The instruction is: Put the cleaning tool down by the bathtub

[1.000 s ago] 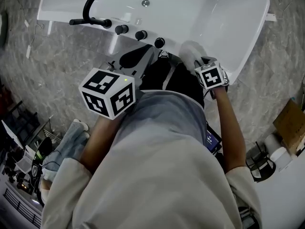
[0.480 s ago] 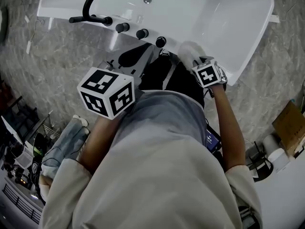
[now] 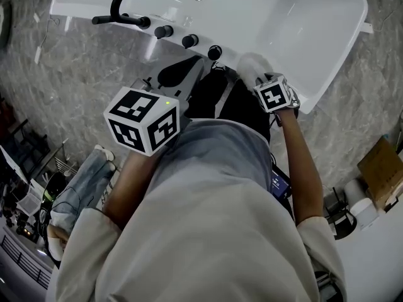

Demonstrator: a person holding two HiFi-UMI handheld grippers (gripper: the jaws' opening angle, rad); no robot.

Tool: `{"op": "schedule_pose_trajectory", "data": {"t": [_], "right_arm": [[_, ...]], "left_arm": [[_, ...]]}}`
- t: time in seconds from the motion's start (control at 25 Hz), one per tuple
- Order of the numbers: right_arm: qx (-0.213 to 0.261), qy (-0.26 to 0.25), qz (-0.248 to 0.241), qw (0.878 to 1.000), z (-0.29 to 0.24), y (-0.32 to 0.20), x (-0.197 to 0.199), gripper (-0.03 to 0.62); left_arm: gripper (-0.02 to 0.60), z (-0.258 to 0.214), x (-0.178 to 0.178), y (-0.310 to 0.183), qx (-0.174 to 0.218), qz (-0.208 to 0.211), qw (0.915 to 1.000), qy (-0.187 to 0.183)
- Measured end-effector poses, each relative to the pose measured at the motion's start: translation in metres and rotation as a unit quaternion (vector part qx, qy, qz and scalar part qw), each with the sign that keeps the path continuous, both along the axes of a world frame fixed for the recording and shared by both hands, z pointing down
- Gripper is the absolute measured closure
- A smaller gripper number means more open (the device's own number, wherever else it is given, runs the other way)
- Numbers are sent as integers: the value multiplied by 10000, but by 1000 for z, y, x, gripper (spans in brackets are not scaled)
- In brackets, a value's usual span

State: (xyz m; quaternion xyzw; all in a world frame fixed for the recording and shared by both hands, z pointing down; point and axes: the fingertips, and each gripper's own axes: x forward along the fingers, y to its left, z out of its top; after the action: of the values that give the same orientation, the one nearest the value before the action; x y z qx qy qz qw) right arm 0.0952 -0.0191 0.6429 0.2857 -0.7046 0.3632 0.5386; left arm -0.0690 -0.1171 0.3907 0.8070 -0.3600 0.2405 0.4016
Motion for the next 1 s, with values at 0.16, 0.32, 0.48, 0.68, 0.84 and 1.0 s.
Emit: {"op": "schedule_pose_trajectory", "data": {"t": [0.16,0.32,0.48,0.68,0.84,1.0], "right_arm": [[29,-11,89,10000,4,0,-1,514],[-23,9,118,9999,5,2,-1,514],[-119,-1,221,9997,6,5,-3,514],[-56,-23,385,9992,3,6,-3,496],[-41,-37,593,9982,4,9,1,485],[-125,-37,720,9973,3,13,4,479]], "left_arm": [[572,2,-1,4,-31,-15,10000,-11],[572,3,-1,9,-38,-42,10000,-20],[572,1,-1,10,-96,-87,9998,132],[572,0,0,13,-108,-82,9996,234],[572,0,1,16,-116,-39,9996,260],[572,-1,1,16,-96,8,9996,266]]}}
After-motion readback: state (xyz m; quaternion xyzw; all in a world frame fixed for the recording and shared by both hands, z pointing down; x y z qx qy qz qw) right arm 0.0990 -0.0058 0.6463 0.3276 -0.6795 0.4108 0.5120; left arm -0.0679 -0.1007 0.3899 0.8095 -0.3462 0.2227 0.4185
